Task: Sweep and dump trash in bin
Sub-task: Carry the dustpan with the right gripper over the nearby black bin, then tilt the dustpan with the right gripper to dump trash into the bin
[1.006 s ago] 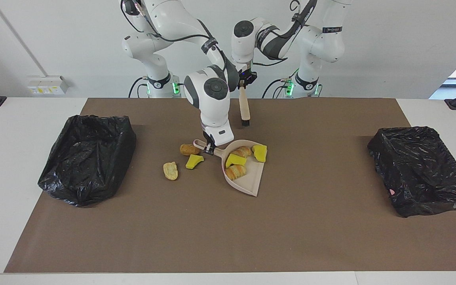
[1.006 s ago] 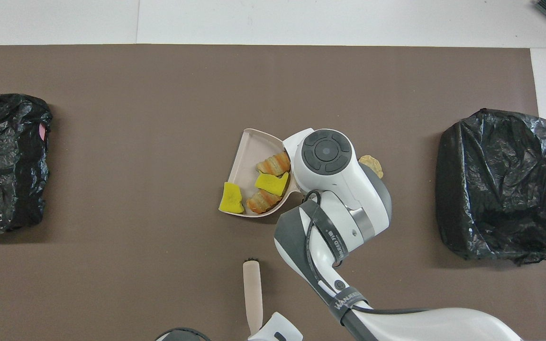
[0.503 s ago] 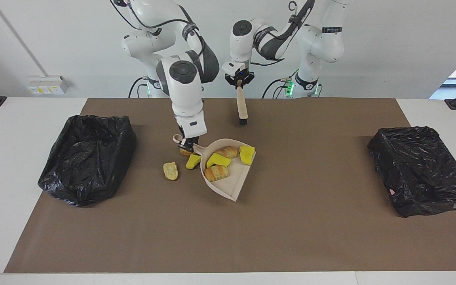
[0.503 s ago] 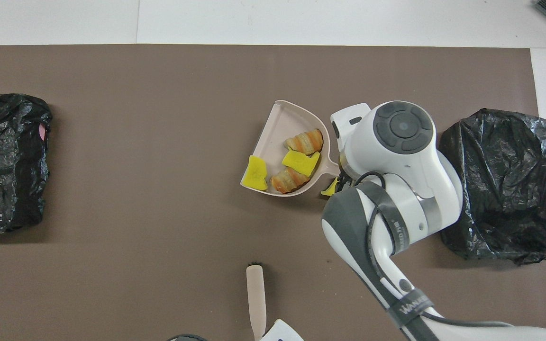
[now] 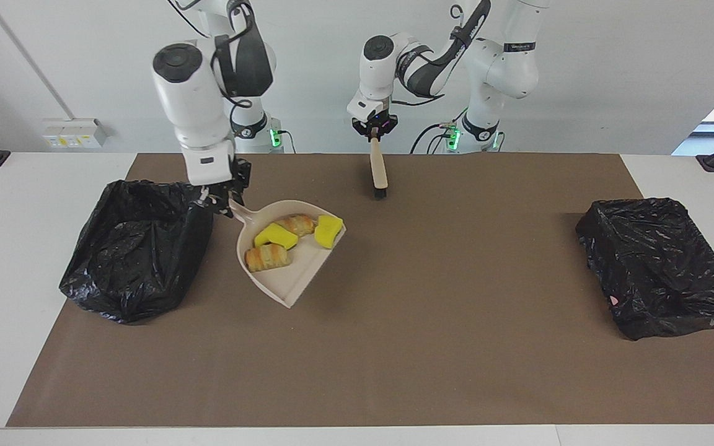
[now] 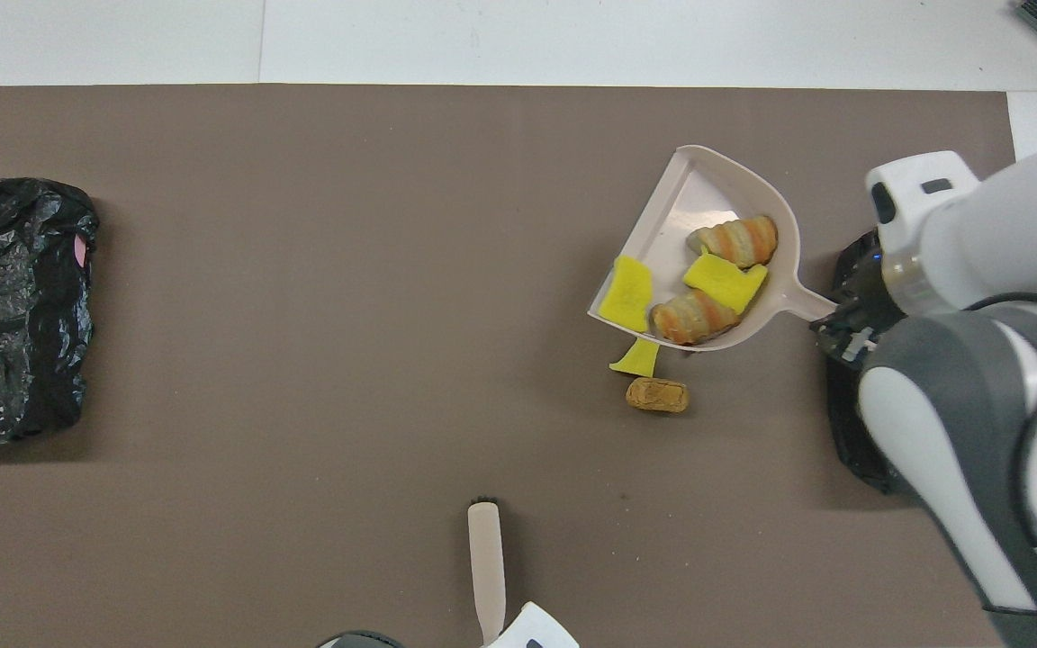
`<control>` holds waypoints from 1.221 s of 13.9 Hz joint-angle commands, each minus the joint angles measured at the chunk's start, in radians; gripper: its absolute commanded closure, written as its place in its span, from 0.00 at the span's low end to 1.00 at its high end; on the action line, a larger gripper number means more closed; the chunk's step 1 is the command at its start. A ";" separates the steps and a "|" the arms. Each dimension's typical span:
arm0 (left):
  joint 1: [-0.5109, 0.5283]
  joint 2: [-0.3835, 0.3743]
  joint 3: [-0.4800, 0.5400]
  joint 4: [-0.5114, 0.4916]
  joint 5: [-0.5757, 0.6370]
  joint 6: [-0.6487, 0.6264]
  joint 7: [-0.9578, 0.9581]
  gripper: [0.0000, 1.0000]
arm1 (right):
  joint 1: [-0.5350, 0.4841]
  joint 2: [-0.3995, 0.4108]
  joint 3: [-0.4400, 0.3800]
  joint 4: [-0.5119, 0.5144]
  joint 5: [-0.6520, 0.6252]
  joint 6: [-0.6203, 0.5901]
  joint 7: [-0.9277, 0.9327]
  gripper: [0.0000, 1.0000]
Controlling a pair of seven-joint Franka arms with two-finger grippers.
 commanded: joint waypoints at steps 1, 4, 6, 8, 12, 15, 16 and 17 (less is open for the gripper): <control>-0.012 0.001 0.016 -0.019 -0.016 0.030 0.025 0.97 | -0.156 -0.050 0.010 -0.001 -0.002 -0.068 -0.143 1.00; -0.003 0.010 0.022 -0.010 -0.016 0.016 0.088 0.52 | -0.365 -0.061 0.006 0.005 -0.015 -0.105 -0.347 1.00; 0.042 0.028 0.022 0.000 -0.014 0.015 0.123 0.35 | -0.445 -0.073 0.003 -0.001 -0.121 -0.097 -0.428 1.00; 0.054 0.045 0.024 0.020 -0.014 0.010 0.149 0.00 | -0.515 -0.078 0.003 -0.004 -0.205 -0.085 -0.490 1.00; 0.198 0.054 0.025 0.121 0.010 -0.078 0.322 0.00 | -0.525 -0.060 0.005 -0.029 -0.450 -0.022 -0.538 1.00; 0.333 0.085 0.025 0.259 0.067 -0.178 0.440 0.00 | -0.525 -0.046 0.006 -0.079 -0.581 0.067 -0.539 1.00; 0.387 0.093 0.025 0.310 0.094 -0.213 0.491 0.00 | -0.523 -0.044 0.008 -0.088 -0.616 0.082 -0.541 1.00; 0.436 0.096 0.025 0.354 0.096 -0.243 0.542 0.00 | -0.507 -0.041 0.008 -0.090 -0.652 0.091 -0.541 1.00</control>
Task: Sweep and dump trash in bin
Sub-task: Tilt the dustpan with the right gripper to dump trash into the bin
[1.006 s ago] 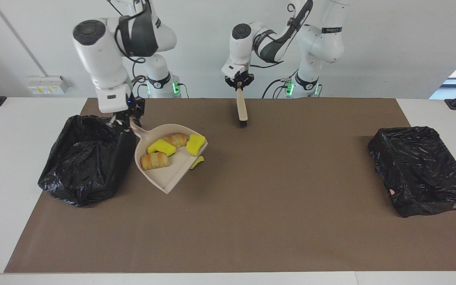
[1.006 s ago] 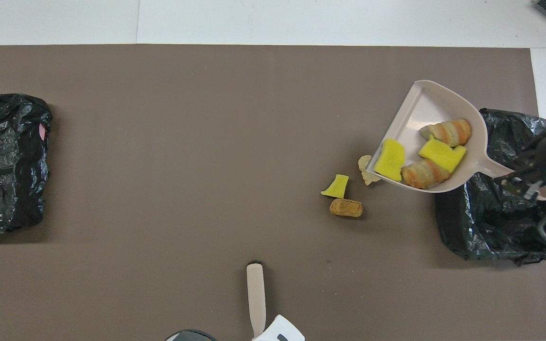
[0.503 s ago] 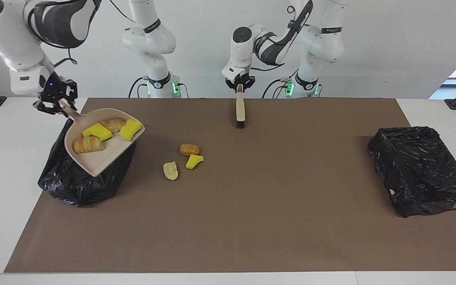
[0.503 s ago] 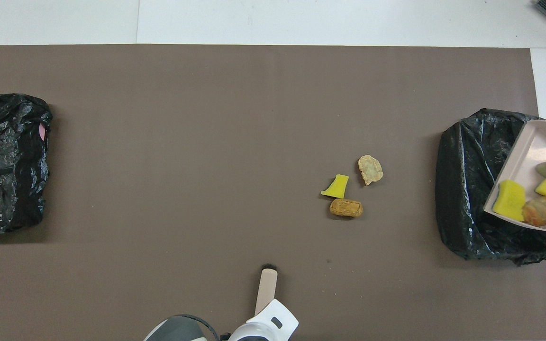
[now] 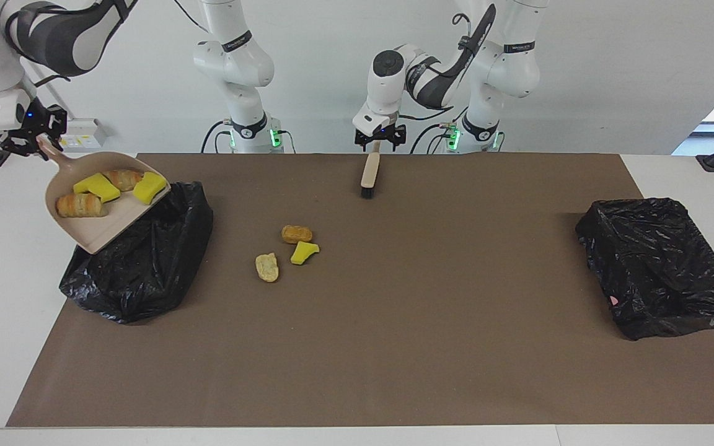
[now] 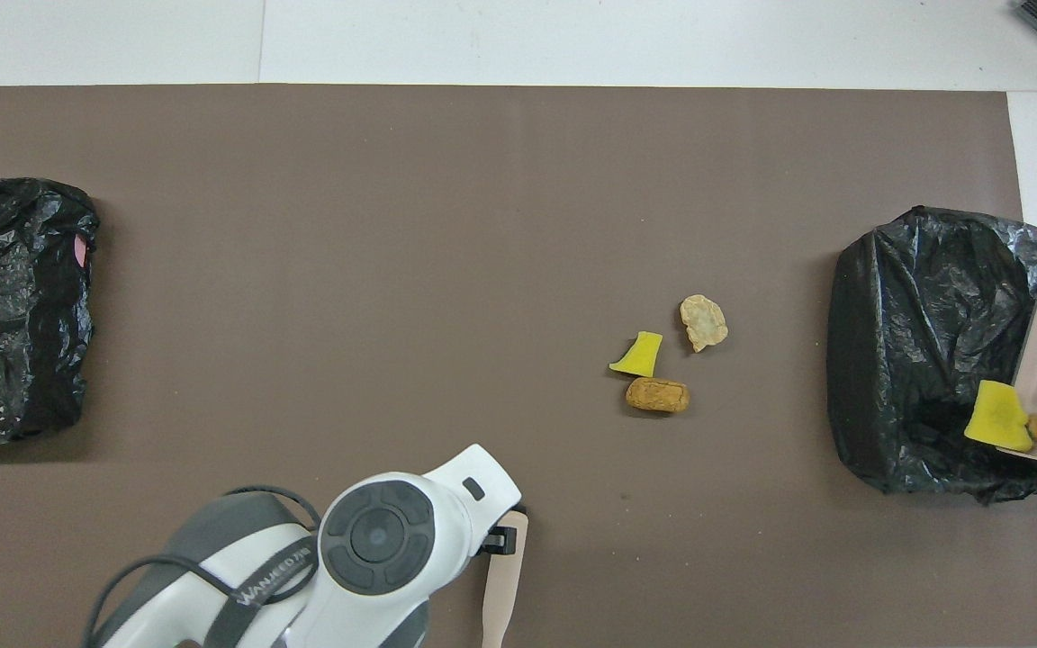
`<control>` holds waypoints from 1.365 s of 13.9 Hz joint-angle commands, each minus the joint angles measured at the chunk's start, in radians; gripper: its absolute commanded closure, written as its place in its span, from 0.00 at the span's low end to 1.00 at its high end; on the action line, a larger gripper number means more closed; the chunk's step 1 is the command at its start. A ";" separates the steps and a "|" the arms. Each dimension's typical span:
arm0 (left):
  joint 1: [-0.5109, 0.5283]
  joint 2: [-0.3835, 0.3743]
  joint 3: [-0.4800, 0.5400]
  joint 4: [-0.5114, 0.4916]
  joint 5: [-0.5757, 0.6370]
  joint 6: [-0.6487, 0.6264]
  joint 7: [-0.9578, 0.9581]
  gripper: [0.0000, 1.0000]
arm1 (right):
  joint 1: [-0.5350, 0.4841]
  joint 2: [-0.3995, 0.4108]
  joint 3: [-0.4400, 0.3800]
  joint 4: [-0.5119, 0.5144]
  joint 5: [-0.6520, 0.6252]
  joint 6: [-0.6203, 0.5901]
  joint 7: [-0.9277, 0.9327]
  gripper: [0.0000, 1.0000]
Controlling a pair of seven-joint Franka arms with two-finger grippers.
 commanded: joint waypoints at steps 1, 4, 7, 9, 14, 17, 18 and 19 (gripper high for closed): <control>0.131 0.039 -0.010 0.154 0.029 -0.108 0.123 0.00 | 0.034 -0.006 0.001 -0.022 -0.107 0.038 -0.018 1.00; 0.272 0.059 -0.009 0.307 0.043 -0.218 0.254 0.00 | 0.039 0.013 0.004 -0.007 -0.158 0.079 -0.018 1.00; 0.355 0.059 -0.009 0.390 0.084 -0.294 0.353 0.00 | 0.094 0.037 0.010 0.030 -0.256 0.064 -0.018 1.00; 0.381 0.056 -0.007 0.423 0.083 -0.318 0.359 0.00 | 0.099 0.037 0.012 0.032 -0.287 0.058 -0.019 1.00; 0.420 0.050 -0.006 0.420 0.081 -0.312 0.361 0.00 | 0.215 0.028 0.023 0.165 -0.287 -0.204 -0.023 1.00; 0.461 0.053 -0.006 0.420 0.081 -0.300 0.364 0.00 | 0.231 0.028 0.053 0.210 -0.149 -0.310 0.061 1.00; 0.464 0.053 -0.006 0.420 0.083 -0.302 0.367 0.00 | 0.244 0.027 0.061 0.210 -0.109 -0.330 0.121 1.00; 0.464 0.053 -0.006 0.418 0.083 -0.300 0.365 0.00 | 0.250 0.022 0.066 0.208 -0.056 -0.336 0.176 1.00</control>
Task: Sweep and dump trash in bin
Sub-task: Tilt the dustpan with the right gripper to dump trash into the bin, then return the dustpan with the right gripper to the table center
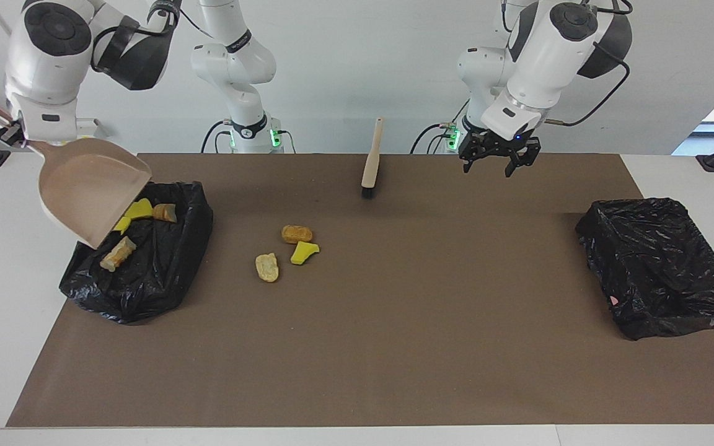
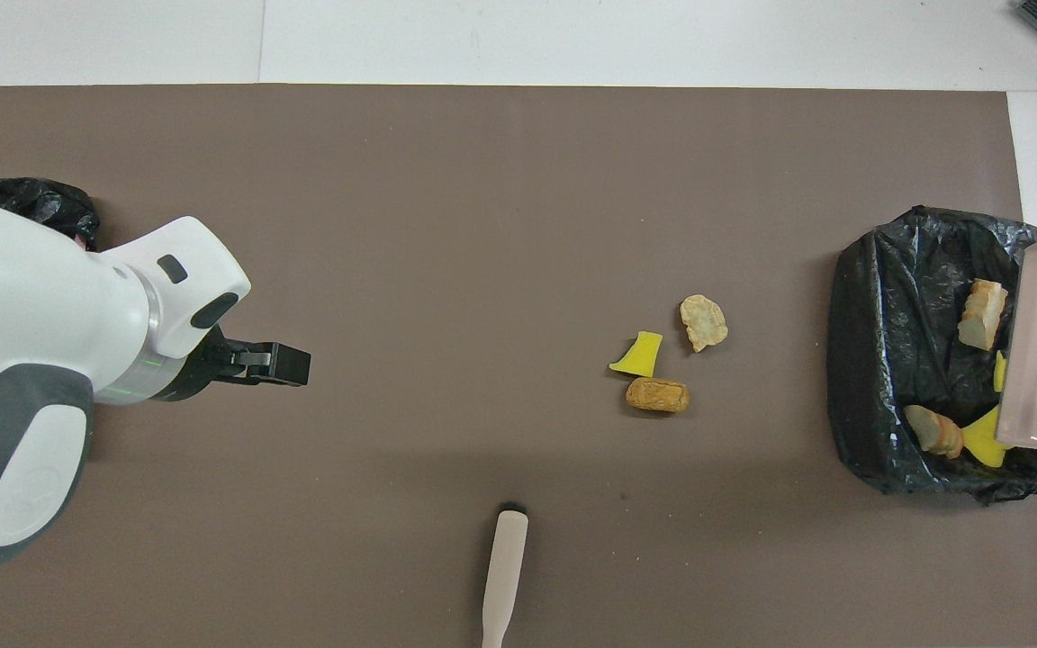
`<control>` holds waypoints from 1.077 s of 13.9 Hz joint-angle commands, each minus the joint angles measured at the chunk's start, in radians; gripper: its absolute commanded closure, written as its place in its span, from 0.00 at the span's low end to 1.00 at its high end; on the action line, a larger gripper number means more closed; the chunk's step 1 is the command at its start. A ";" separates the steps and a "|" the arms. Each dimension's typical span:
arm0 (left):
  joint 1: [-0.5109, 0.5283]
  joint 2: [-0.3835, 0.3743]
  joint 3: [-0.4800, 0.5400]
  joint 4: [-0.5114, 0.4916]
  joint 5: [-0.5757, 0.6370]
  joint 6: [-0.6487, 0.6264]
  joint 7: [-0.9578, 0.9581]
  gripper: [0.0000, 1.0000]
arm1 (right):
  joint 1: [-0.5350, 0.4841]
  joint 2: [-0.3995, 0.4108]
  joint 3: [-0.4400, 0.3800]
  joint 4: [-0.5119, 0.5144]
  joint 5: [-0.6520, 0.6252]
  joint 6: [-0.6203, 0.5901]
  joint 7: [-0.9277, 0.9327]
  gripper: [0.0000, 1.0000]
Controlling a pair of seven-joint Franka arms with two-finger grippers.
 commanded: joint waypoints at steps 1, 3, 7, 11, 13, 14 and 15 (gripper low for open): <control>0.020 0.014 -0.012 0.021 0.011 -0.006 0.012 0.00 | 0.013 -0.001 0.007 0.009 0.130 -0.032 0.127 1.00; 0.022 0.016 -0.012 0.021 0.013 -0.003 0.048 0.00 | 0.037 -0.003 0.017 0.006 0.228 -0.032 0.224 1.00; 0.038 0.016 -0.011 0.021 0.013 -0.009 0.072 0.00 | 0.168 0.002 0.021 -0.002 0.348 -0.026 0.521 1.00; 0.043 0.016 -0.011 0.021 0.013 -0.009 0.075 0.00 | 0.304 0.054 0.021 -0.005 0.490 0.000 0.869 1.00; 0.039 0.016 -0.011 0.023 0.013 -0.007 0.073 0.00 | 0.361 0.095 0.021 -0.005 0.539 0.043 1.030 1.00; 0.038 0.014 -0.012 0.026 0.013 -0.004 0.075 0.00 | 0.389 0.115 0.021 -0.003 0.572 0.074 1.108 1.00; 0.038 0.011 -0.011 0.035 0.014 -0.003 0.073 0.00 | 0.410 0.140 0.021 -0.003 0.604 0.107 1.185 1.00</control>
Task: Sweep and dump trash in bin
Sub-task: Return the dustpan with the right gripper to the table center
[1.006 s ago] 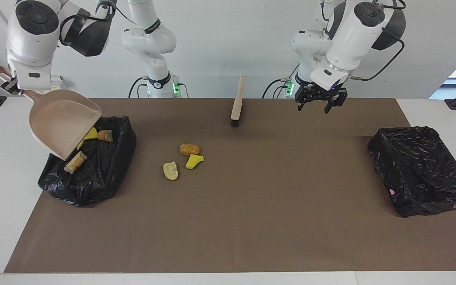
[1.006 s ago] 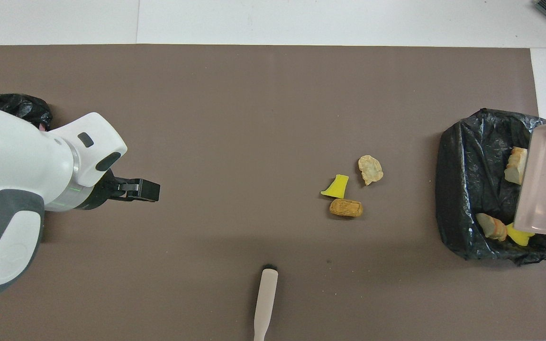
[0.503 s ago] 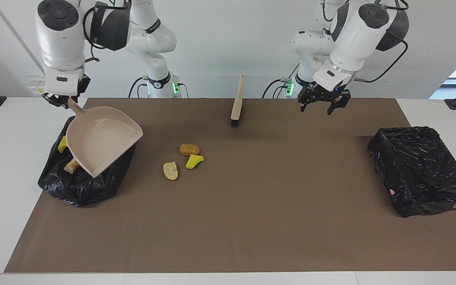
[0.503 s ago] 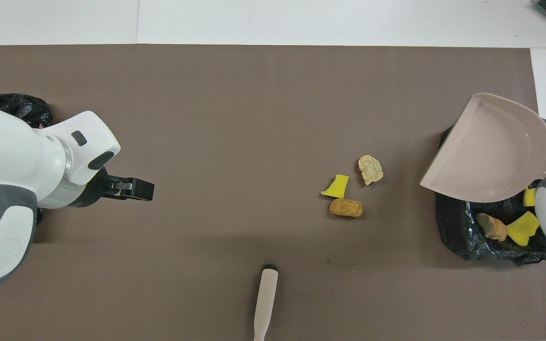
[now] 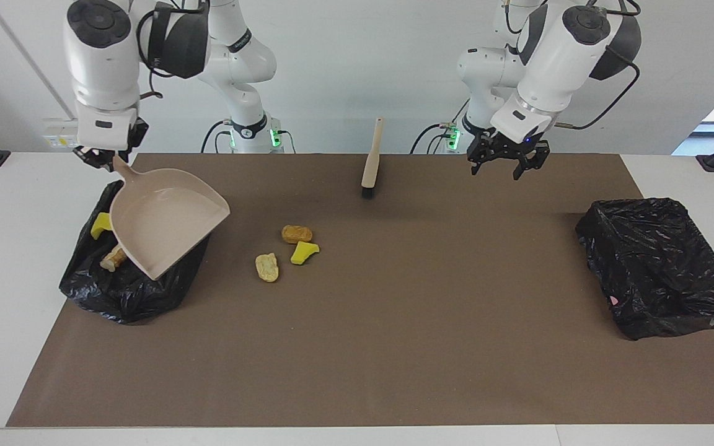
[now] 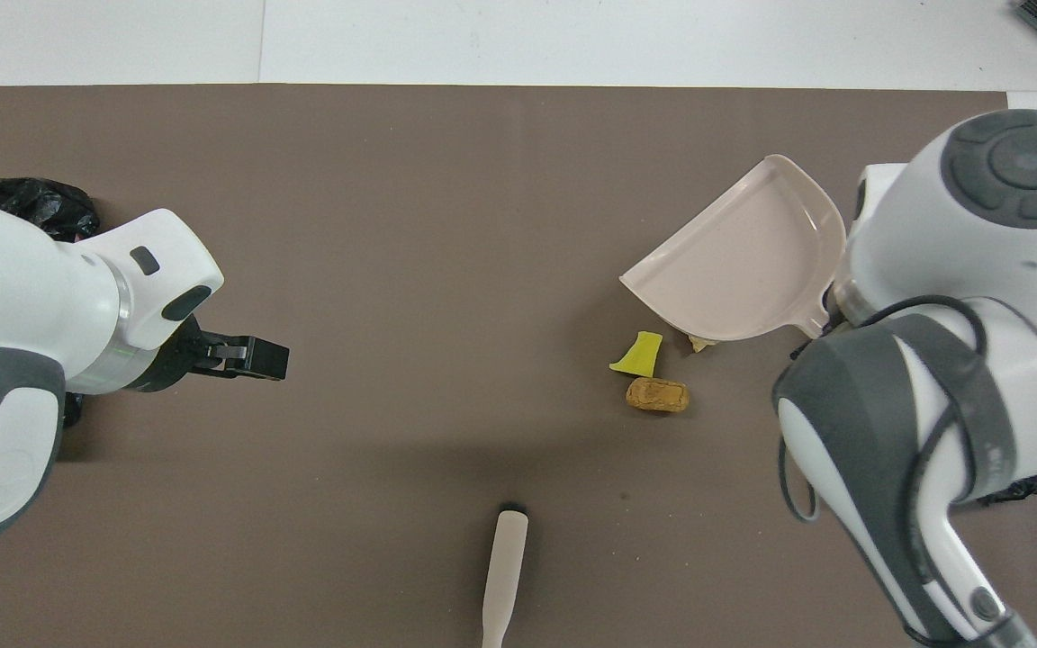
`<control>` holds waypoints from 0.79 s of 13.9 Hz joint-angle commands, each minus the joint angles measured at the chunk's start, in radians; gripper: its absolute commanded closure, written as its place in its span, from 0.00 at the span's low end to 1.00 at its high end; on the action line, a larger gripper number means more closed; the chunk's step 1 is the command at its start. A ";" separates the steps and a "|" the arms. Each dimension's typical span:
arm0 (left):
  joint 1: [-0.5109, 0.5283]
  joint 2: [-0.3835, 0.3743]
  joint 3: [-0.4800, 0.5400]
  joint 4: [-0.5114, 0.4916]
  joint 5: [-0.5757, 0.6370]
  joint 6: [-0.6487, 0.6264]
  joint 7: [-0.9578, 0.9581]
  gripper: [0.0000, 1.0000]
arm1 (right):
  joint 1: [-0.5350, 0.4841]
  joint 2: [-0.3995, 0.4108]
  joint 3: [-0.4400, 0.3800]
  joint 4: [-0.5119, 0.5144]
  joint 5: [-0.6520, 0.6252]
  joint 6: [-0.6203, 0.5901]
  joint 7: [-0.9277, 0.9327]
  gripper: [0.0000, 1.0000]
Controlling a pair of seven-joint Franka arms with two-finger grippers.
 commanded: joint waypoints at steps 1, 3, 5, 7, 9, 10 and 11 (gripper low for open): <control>0.014 0.007 -0.009 0.056 0.014 -0.006 0.013 0.00 | 0.056 0.064 -0.008 0.007 0.092 0.089 0.206 1.00; 0.027 0.009 -0.001 0.105 0.014 -0.012 0.049 0.00 | 0.117 0.113 -0.008 0.007 0.181 0.197 0.418 1.00; 0.038 0.007 0.017 0.145 0.027 -0.029 0.088 0.00 | 0.184 0.161 -0.008 0.013 0.240 0.288 0.591 1.00; 0.049 0.014 0.031 0.211 0.069 -0.082 0.126 0.00 | 0.231 0.199 -0.008 0.013 0.274 0.377 0.746 1.00; 0.054 0.015 0.034 0.259 0.073 -0.136 0.155 0.00 | 0.293 0.237 -0.008 0.014 0.298 0.446 0.860 1.00; 0.052 0.018 0.037 0.274 0.081 -0.162 0.160 0.00 | 0.317 0.267 -0.008 0.017 0.298 0.475 0.926 1.00; 0.045 0.029 0.046 0.292 0.089 -0.177 0.163 0.00 | 0.335 0.303 -0.008 0.019 0.291 0.503 0.992 1.00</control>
